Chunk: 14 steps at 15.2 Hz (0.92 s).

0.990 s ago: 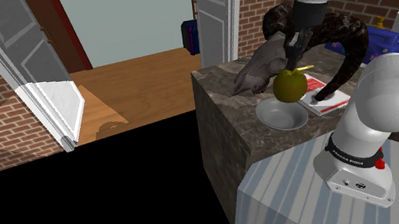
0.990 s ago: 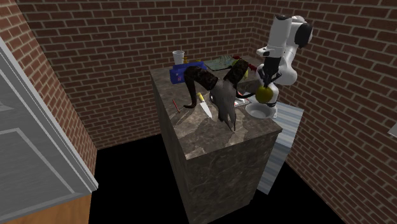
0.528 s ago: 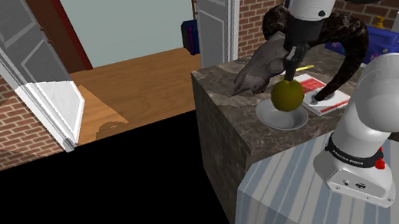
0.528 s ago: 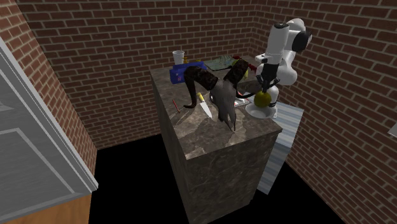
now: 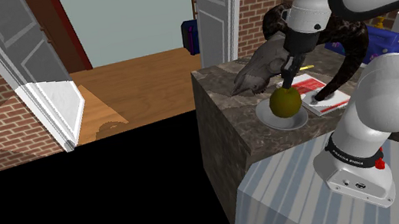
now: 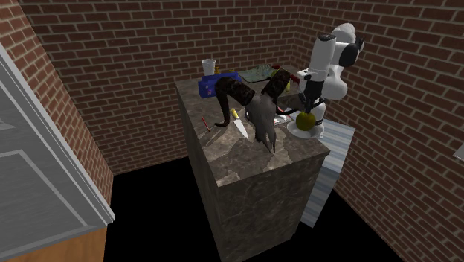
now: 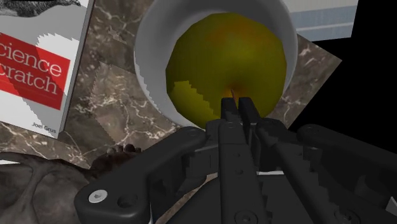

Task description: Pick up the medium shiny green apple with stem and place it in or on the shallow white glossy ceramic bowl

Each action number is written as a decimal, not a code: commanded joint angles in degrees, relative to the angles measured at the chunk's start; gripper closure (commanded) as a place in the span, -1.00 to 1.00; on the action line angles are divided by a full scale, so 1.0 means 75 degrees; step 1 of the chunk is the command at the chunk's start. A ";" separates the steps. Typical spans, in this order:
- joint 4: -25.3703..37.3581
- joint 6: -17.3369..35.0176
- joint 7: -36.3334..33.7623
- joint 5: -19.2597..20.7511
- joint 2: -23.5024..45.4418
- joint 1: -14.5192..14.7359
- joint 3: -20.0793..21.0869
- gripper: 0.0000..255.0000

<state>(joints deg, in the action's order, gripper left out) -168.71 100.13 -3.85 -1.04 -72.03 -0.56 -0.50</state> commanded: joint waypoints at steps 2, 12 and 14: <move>-0.0009 0.0005 -0.0002 -0.0002 -0.0006 0.0001 0.0002 1.00; 0.0526 -0.0467 -0.0001 0.0009 0.0057 -0.0005 -0.0009 -1.00; 0.1020 -0.0865 0.0001 0.0017 0.0153 -0.0009 -0.0018 -1.00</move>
<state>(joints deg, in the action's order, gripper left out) -163.17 94.99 -3.91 -1.01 -71.75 -0.57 -0.52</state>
